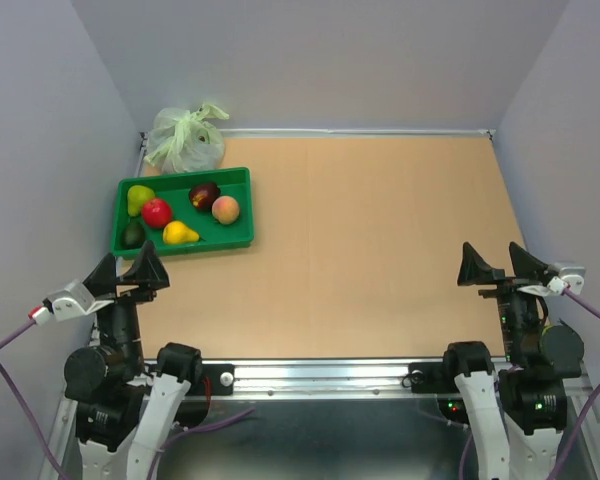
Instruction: Untie the knot of the plastic bag and take out the fruit
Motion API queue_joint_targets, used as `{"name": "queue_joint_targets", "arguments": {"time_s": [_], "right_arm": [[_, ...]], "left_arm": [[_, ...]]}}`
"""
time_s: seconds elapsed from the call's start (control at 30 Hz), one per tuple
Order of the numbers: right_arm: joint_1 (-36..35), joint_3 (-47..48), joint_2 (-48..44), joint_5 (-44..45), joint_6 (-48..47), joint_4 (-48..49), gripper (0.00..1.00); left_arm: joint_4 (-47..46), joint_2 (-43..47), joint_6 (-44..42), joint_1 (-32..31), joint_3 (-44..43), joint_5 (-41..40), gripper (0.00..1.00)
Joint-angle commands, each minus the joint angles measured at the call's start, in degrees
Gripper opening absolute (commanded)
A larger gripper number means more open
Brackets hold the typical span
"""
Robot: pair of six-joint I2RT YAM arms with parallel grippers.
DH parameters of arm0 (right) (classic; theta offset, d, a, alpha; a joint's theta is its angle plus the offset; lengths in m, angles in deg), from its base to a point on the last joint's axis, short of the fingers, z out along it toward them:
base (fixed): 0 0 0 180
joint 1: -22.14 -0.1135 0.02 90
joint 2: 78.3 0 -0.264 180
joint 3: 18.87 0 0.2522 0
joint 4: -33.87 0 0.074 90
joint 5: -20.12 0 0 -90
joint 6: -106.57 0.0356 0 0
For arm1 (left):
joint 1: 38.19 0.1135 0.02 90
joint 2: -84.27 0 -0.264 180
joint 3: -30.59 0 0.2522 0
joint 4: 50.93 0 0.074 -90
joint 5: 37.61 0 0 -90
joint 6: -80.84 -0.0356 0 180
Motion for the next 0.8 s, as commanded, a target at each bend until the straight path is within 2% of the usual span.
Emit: {"name": "queue_joint_targets", "arguments": {"time_s": [0.0, 0.2, 0.23, 0.33, 0.37, 0.47, 0.57, 0.77], "right_arm": [[0.3, 2.1, -0.6, -0.7, 1.0, 0.1, 1.00], [0.3, -0.1, -0.5, -0.7, 2.9, 0.1, 1.00], [0.3, -0.4, -0.5, -3.1, 2.8, 0.1, 1.00], [0.3, -1.8, -0.5, -3.2, 2.4, 0.2, 1.00], [0.3, -2.0, -0.6, -2.9, 2.8, 0.2, 1.00], [-0.1, -2.6, -0.5, -3.4, 3.1, 0.2, 1.00], [-0.8, -2.9, -0.5, -4.1, 3.5, 0.3, 1.00], [-1.4, -3.3, -0.7, -6.2, 3.1, 0.2, 1.00]], "left_arm": [[-5.3, -1.6, 0.5, 0.0, 1.0, -0.6, 0.99], [-9.0, -9.1, 1.9, 0.0, 2.5, 1.5, 0.99], [-9.6, -11.0, 2.1, 0.0, 2.3, 2.5, 0.99], [-10.7, -21.3, 3.2, 0.0, 0.1, 6.8, 0.99], [-10.4, -28.2, 3.8, 0.0, -1.0, 7.2, 0.99], [-8.9, -38.6, 7.5, 0.0, -6.3, 5.9, 0.99], [-8.8, -53.7, 10.4, 0.7, -11.7, 3.9, 0.99], [-12.2, -73.6, 14.5, 7.5, -22.3, 8.6, 0.99]]}}
